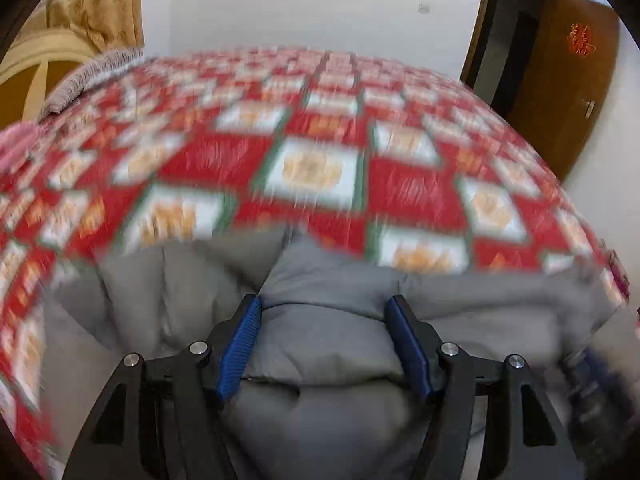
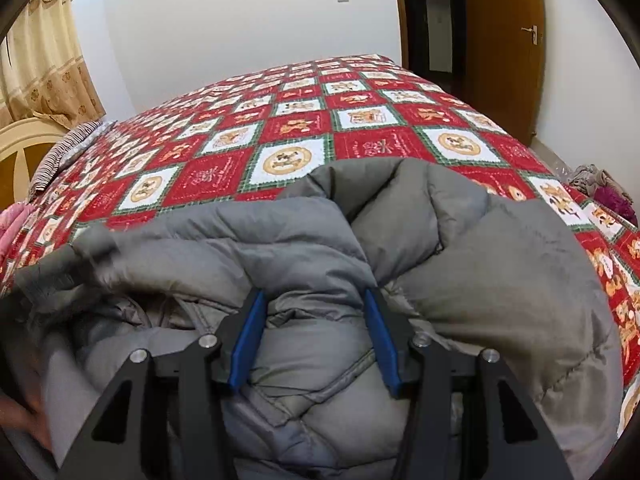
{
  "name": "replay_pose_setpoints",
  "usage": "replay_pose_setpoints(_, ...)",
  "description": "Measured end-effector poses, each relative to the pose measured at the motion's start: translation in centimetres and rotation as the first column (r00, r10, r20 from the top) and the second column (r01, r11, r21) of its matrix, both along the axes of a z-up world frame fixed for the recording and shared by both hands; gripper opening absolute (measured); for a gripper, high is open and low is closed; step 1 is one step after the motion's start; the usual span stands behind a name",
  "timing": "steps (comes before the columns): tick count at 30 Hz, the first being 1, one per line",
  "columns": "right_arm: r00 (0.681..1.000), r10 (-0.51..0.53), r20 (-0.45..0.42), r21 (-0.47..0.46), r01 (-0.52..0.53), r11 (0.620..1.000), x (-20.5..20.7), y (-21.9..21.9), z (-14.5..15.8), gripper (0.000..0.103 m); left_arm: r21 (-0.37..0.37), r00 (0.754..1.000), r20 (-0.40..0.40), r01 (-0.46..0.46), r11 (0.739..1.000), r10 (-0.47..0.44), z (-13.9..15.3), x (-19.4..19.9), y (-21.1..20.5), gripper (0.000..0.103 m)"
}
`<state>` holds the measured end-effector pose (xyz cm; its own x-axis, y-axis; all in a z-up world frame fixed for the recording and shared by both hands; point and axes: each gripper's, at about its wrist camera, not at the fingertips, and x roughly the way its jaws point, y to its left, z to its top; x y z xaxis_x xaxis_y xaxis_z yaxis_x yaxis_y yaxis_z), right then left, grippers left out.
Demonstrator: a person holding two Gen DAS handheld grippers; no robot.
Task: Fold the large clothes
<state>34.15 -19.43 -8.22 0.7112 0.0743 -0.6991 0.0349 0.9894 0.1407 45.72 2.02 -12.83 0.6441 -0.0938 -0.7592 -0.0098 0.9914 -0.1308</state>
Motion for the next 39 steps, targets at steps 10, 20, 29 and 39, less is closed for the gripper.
replay_pose_setpoints(10, 1.0, 0.001, -0.021, -0.008, -0.001, 1.0, 0.1, 0.3, 0.2, 0.057, 0.141, 0.999, 0.024, -0.036, 0.989, 0.032, -0.4, 0.6, -1.2, 0.069)
replay_pose_setpoints(20, 0.992, -0.049, -0.117, -0.032, 0.045, 0.998, 2.1, -1.9, 0.0, 0.06, 0.145, 0.999, 0.031, -0.037, 0.989, 0.033, -0.5, 0.6, -1.3, 0.069)
replay_pose_setpoints(29, 0.994, -0.085, -0.062, -0.156, 0.075, 0.985, 2.4, -0.7, -0.4, 0.069, 0.139, 0.999, 0.026, -0.034, 0.99, 0.031, -0.5, 0.6, -1.3, 0.07)
replay_pose_setpoints(39, 0.989, -0.064, 0.134, 0.078, 0.054, 0.995, -9.2, -4.1, 8.3, 0.07, 0.038, 0.989, 0.1, 0.11, 0.993, -0.113, 6.7, -10.0, 1.4, 0.072)
